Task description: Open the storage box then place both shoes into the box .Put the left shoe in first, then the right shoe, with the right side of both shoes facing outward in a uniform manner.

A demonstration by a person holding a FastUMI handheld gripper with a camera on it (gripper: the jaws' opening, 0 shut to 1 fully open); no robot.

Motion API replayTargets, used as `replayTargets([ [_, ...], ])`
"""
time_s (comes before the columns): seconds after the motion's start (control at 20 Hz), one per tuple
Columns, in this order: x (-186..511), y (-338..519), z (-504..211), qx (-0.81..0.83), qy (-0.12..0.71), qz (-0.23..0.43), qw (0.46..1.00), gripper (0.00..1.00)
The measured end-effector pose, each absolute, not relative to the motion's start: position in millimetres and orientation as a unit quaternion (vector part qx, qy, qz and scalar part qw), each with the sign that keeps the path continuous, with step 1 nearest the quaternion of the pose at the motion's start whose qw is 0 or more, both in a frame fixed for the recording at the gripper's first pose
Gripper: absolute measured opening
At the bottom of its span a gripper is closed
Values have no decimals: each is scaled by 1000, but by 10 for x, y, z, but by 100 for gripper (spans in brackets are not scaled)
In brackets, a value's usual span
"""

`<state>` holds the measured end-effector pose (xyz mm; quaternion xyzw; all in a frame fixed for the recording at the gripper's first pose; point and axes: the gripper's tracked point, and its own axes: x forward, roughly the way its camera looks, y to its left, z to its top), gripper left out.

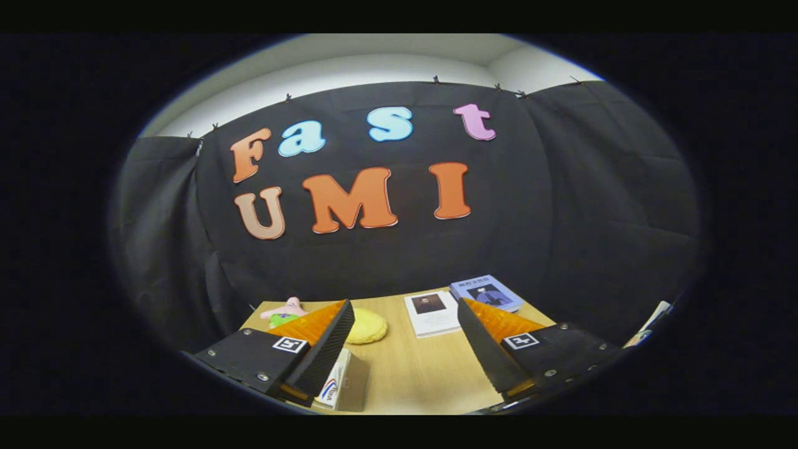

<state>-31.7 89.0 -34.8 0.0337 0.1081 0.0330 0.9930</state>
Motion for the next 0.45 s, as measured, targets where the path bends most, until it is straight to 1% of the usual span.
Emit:
replayTargets([
  [0.25, -337, 349, 11, 21, 51, 13, 998, 98],
  [0.45, -357, -20, 58, 17, 44, -1, 999, 99],
])
